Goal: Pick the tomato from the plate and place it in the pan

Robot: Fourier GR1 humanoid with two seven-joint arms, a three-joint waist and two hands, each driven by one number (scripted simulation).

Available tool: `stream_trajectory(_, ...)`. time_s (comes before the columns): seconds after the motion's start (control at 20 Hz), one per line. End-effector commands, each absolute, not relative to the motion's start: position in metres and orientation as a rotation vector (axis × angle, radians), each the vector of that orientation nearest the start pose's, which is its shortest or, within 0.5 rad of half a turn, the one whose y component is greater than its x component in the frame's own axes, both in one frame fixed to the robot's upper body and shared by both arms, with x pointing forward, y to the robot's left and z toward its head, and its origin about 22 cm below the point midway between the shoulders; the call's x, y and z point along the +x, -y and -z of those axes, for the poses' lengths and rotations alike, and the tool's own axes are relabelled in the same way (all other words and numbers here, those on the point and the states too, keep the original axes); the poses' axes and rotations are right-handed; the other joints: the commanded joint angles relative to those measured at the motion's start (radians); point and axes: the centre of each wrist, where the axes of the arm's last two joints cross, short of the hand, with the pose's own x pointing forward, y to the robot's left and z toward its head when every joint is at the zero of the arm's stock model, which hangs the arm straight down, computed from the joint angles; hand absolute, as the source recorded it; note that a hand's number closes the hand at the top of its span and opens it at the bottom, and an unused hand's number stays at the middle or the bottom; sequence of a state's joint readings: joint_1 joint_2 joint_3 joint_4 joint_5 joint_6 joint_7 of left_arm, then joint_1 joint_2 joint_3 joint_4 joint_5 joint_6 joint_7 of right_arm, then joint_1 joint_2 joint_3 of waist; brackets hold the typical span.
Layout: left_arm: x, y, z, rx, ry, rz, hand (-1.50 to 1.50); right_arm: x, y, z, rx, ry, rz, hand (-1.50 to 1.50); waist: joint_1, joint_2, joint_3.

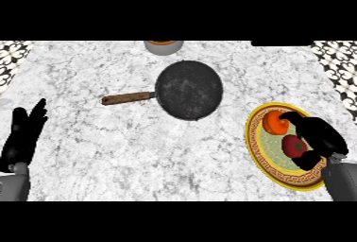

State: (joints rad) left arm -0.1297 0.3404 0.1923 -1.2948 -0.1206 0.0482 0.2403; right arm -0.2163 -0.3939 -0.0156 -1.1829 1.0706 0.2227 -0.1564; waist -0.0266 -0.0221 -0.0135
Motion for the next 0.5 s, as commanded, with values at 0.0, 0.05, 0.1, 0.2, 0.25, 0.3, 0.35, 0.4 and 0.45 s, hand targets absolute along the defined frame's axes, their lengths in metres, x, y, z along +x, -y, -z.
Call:
stream_trajectory(0.0, 0.255, -0.371, -0.002, 0.549, 1.144, 0.037, 0.0, 0.252, 0.329, 0.049, -0.839, 0.758, -0.964, 1.5, -0.074, -0.009, 0.006)
stream_trajectory(0.05, 0.258, -0.371, -0.005, 0.554, 1.147, 0.027, 0.0, 0.246, 0.33, 0.054, -0.853, 0.703, -0.886, 1.5, -0.104, -0.01, 0.004)
stream_trajectory(0.1, 0.254, -0.375, -0.005, 0.564, 1.143, 0.025, 0.0, 0.24, 0.318, 0.06, -0.87, 0.682, -0.818, 1.5, -0.096, -0.013, 0.005)
stream_trajectory(0.2, 0.249, -0.376, 0.002, 0.553, 1.122, 0.015, 0.0, 0.236, 0.295, 0.062, -0.924, 0.656, -0.703, 1.5, -0.091, -0.015, 0.002)
stream_trajectory(0.25, 0.249, -0.379, -0.003, 0.567, 1.132, 0.032, 0.0, 0.238, 0.281, 0.056, -0.957, 0.663, -0.641, 1.5, -0.08, -0.017, 0.002)
stream_trajectory(0.3, 0.253, -0.376, -0.006, 0.57, 1.148, 0.024, 0.0, 0.238, 0.268, 0.048, -1.019, 0.717, -0.593, 1.5, -0.085, -0.021, 0.003)
stream_trajectory(0.35, 0.248, -0.375, 0.0, 0.57, 1.128, 0.028, 0.0, 0.247, 0.257, 0.03, -1.105, 0.788, -0.566, 1.5, -0.074, -0.023, 0.0)
stream_trajectory(0.4, 0.247, -0.375, 0.001, 0.553, 1.128, 0.038, 0.0, 0.255, 0.249, 0.01, -1.178, 0.841, -0.516, 1.5, -0.064, -0.025, -0.001)
stream_trajectory(0.45, 0.251, -0.374, -0.002, 0.55, 1.131, 0.046, 0.0, 0.26, 0.237, -0.003, -1.24, 0.9, -0.481, 1.5, -0.056, -0.021, 0.0)
